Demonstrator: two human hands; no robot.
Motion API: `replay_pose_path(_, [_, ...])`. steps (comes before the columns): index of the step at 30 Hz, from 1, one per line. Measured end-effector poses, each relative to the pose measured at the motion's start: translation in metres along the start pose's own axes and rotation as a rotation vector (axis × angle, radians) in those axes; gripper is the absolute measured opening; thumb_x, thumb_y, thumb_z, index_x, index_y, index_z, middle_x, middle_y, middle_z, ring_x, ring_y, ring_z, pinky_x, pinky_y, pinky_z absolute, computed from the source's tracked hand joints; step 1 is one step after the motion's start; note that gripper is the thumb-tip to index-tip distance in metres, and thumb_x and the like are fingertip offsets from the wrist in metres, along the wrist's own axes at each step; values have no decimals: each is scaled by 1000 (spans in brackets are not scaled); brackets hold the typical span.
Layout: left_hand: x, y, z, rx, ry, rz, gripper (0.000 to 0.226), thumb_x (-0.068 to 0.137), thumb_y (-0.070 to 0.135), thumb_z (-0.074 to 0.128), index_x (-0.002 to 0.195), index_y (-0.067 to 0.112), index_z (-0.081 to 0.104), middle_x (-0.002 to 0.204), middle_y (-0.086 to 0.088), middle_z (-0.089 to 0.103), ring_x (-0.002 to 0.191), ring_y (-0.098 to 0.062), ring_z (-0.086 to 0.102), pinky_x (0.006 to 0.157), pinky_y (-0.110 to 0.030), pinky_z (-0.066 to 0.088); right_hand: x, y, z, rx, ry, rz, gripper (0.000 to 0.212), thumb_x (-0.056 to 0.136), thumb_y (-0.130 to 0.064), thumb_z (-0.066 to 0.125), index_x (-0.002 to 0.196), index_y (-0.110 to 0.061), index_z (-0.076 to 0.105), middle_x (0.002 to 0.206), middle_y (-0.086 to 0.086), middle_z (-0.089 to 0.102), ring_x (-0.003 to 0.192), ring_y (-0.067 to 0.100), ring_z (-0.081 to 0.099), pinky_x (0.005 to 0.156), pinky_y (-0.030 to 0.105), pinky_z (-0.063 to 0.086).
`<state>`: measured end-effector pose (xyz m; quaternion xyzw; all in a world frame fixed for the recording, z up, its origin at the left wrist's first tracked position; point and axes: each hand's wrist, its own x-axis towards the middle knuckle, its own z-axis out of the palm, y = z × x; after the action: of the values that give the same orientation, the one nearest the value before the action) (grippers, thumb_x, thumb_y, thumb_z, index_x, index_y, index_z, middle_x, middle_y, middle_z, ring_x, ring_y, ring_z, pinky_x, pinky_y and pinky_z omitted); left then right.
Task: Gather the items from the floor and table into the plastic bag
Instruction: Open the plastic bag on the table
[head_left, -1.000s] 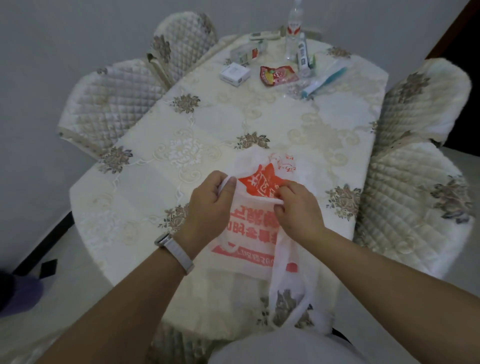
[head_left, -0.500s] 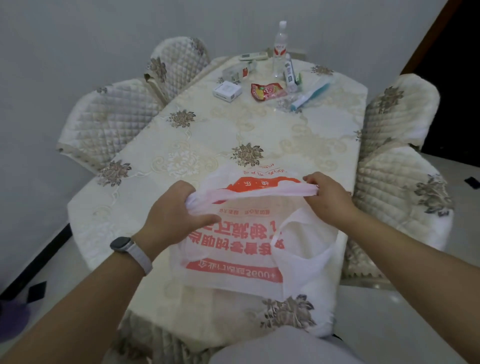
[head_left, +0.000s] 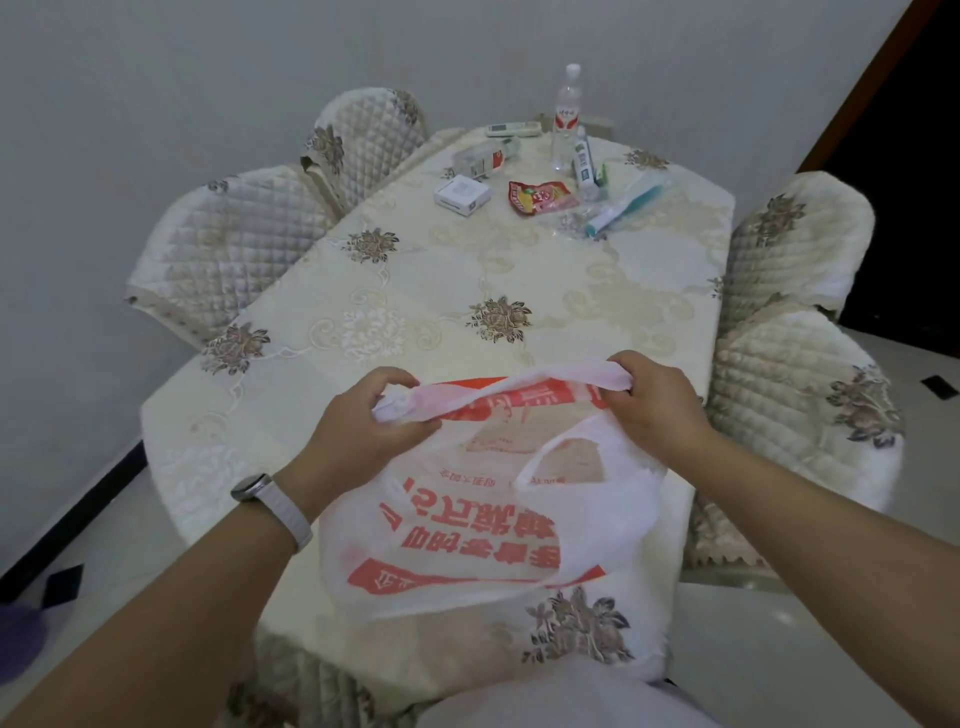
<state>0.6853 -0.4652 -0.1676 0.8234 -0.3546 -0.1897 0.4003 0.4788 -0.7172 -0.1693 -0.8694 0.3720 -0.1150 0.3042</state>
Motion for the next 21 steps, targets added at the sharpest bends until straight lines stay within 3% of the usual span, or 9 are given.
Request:
replay_pose_path(1, [-2, -1, -2, 26, -48, 8, 37, 65, 54, 81, 93, 38, 64, 93, 19, 68, 82, 3, 61, 71, -11, 43, 0, 3, -1, -66, -23, -10, 11, 87, -34, 59, 87, -24, 62, 78, -3, 67, 77, 25, 61, 68, 39, 51])
replay_pose_path(3, [-4, -5, -3, 55, -103, -16, 42, 58, 66, 80, 73, 29, 68, 70, 14, 66, 63, -4, 58, 61, -18, 41, -1, 8, -4, -186, -60, -38, 22, 85, -46, 62, 85, -24, 61, 77, -3, 66, 76, 25, 61, 69, 40, 52])
replay_pose_path(6, [-4, -10, -4, 24, -54, -57, 46, 69, 52, 82, 48, 26, 50, 46, 12, 47, 47, -5, 42, 49, -19, 30, -3, 14, -9, -303, -92, -149, 36, 79, -61, 65, 85, -26, 60, 75, -8, 65, 72, 19, 61, 67, 36, 51])
replay_pose_path(8, [-4, -11, -5, 9, -16, -72, 32, 73, 40, 83, 57, 31, 57, 53, 14, 56, 52, 0, 51, 51, -15, 35, -4, 17, -8, -423, -114, -221, 37, 79, -63, 65, 86, -28, 59, 76, -9, 62, 72, 16, 59, 62, 32, 48])
replay_pose_path(11, [-5, -8, -6, -12, -26, -127, 28, 71, 34, 86, 80, 19, 65, 74, 5, 65, 69, -7, 60, 62, -24, 44, 1, 27, -4, -492, -80, -258, 22, 87, -36, 62, 80, -16, 62, 77, -2, 54, 73, 24, 59, 53, 30, 38])
replay_pose_path(15, [-5, -9, -5, -184, 6, -148, 14, 77, 29, 79, 86, 20, 73, 83, 2, 74, 74, -11, 66, 67, -29, 50, 8, 30, -1, -194, -80, -69, 20, 87, -13, 61, 68, -15, 55, 76, 3, 50, 68, 24, 51, 54, 32, 37])
replay_pose_path(18, [-3, -7, 0, -251, 128, -146, 9, 84, 23, 76, 79, 20, 69, 68, 12, 70, 61, 1, 60, 57, -18, 46, 5, 23, 11, 73, 17, 184, 12, 91, -15, 55, 80, -15, 61, 78, 1, 60, 74, 26, 56, 59, 31, 39])
replay_pose_path(21, [-3, -1, 6, -265, 216, -130, 14, 86, 22, 74, 78, 28, 64, 65, 18, 67, 60, 5, 58, 54, -10, 42, -3, 9, 19, 275, 111, 278, 15, 91, -9, 49, 90, -12, 64, 81, 2, 62, 77, 24, 55, 59, 29, 39])
